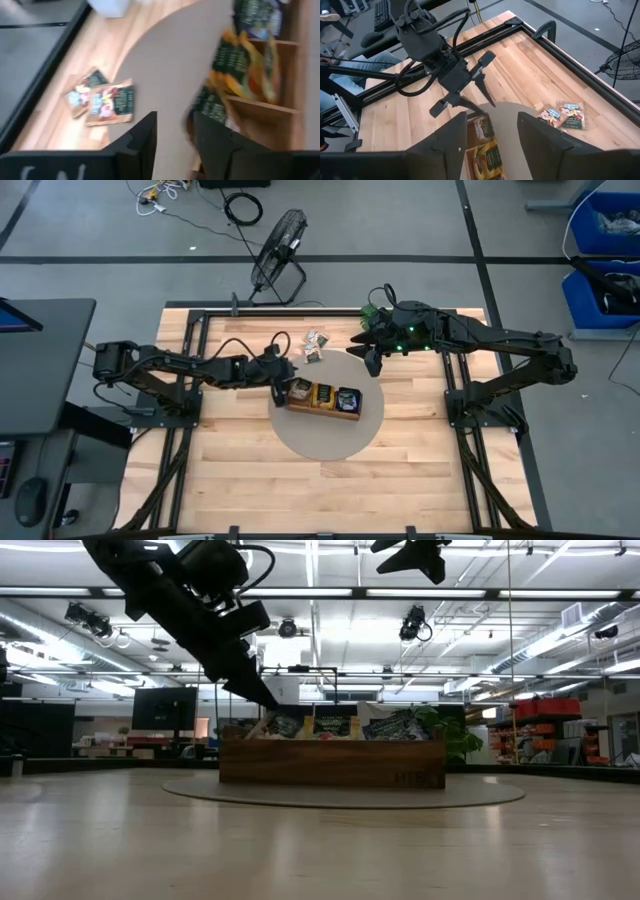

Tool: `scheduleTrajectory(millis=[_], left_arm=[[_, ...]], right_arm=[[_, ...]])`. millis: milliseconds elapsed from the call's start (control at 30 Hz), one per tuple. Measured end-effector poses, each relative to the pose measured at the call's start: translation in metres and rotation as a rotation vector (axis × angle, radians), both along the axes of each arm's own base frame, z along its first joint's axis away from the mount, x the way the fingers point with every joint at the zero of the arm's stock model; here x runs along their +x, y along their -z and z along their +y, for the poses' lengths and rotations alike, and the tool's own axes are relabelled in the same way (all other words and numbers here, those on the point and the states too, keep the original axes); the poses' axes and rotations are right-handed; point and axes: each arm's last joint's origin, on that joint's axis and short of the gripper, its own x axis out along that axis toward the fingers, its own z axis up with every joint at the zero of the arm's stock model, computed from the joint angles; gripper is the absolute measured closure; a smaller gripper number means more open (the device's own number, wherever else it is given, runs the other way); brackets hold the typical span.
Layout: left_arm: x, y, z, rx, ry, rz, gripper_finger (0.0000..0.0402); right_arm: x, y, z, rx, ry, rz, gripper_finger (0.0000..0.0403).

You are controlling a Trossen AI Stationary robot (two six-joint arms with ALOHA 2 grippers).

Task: Pick & Place Tea
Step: Put the brown tea bag into the left section of the wooden organizer

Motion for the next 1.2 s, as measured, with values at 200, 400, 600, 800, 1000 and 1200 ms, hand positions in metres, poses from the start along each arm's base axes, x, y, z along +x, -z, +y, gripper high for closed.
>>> scheduleTrajectory(millis=[200, 400, 600, 800, 1000, 1200], left_arm=[[0.0, -0.006, 0.001, 0.014, -0.02, -0.046, 0.0252], [0.006, -0.04, 0.019, -0.078, -0.159, -0.197, 0.0248], [0.011, -0.086, 0.07, -0.207, -0.345, -0.215, 0.0247], [0.024, -0.119, 0.118, -0.325, -0.376, -0.141, 0.0216], [0.053, -0.108, 0.151, -0.447, -0.492, -0.012, 0.0138], [0.083, -0.066, 0.168, -0.503, -0.543, 0.14, 0.0087]], right_arm=[[0.0, 0.0, 0.0, 0.0, 0.0, 0.001, 0.022], [0.0, 0.0, 0.0, 0.0, 0.0, 0.001, 0.022], [0.0, 0.0, 0.0, 0.0, 0.0, -0.003, 0.022], [0.001, -0.002, 0.0, -0.003, 0.0, -0.021, 0.022], [0.001, -0.001, 0.0, -0.001, -0.004, -0.02, 0.022], [0.001, -0.001, 0.004, 0.038, -0.047, -0.019, 0.022]])
